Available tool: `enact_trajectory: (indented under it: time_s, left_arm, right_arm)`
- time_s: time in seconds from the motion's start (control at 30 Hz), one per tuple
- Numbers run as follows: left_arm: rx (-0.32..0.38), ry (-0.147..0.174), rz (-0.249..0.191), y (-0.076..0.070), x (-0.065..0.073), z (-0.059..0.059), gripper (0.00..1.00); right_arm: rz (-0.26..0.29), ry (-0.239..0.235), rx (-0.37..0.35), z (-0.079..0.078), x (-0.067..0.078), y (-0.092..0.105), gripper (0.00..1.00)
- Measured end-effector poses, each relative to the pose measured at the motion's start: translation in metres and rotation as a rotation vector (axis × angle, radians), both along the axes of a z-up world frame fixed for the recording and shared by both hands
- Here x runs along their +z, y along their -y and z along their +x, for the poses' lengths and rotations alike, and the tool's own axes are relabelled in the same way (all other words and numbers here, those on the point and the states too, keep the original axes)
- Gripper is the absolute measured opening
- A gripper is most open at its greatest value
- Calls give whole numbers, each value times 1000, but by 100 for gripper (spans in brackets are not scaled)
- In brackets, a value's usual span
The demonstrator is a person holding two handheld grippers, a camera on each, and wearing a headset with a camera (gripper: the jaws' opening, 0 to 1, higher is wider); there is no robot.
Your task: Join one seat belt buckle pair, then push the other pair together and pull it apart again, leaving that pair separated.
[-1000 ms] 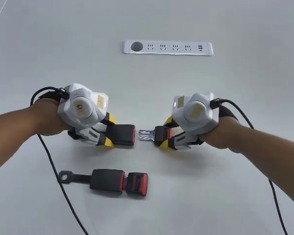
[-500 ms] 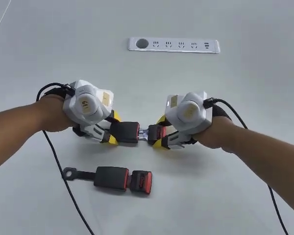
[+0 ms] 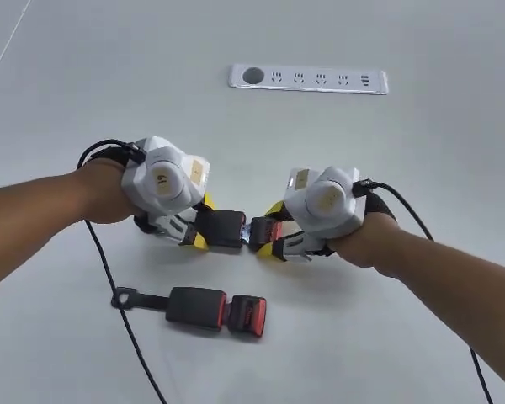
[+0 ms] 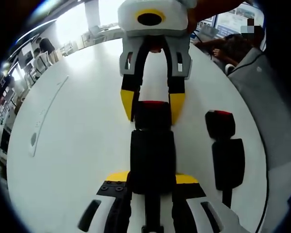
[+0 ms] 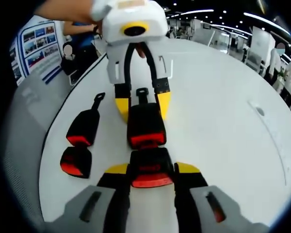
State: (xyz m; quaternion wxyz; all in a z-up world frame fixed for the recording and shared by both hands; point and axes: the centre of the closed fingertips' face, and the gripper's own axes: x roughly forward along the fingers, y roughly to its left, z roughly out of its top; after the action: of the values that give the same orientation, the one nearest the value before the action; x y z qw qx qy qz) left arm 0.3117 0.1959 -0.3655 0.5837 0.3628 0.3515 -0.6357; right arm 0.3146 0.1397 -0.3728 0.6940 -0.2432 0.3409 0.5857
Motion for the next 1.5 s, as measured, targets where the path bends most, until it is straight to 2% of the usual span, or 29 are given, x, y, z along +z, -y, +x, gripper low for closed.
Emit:
enact_trajectory:
  time_s: [0.13, 0.33, 0.57, 1.0, 1.13, 1.5]
  left_arm:
    - [3, 0, -4, 0, 1, -1, 32]
    - [21, -11, -24, -1, 2, -2, 32]
    - [12, -8, -5, 0, 2, -1, 32]
    - [37, -16, -19, -5, -12, 11, 32]
    - [48, -18, -24, -5, -12, 11, 33]
    - [31, -12, 1, -3, -12, 9, 33]
  right_arm:
    - [25, -7, -20, 0, 1, 0, 34]
    - [12, -1, -15, 1, 0, -3, 34]
    - [-1, 6, -5, 1, 1, -5, 34]
    - [-33, 19, 5, 1, 1, -5, 35]
    - [-36, 26, 6, 1, 0, -5, 35]
    - [-58, 26, 13, 1, 0, -3, 35]
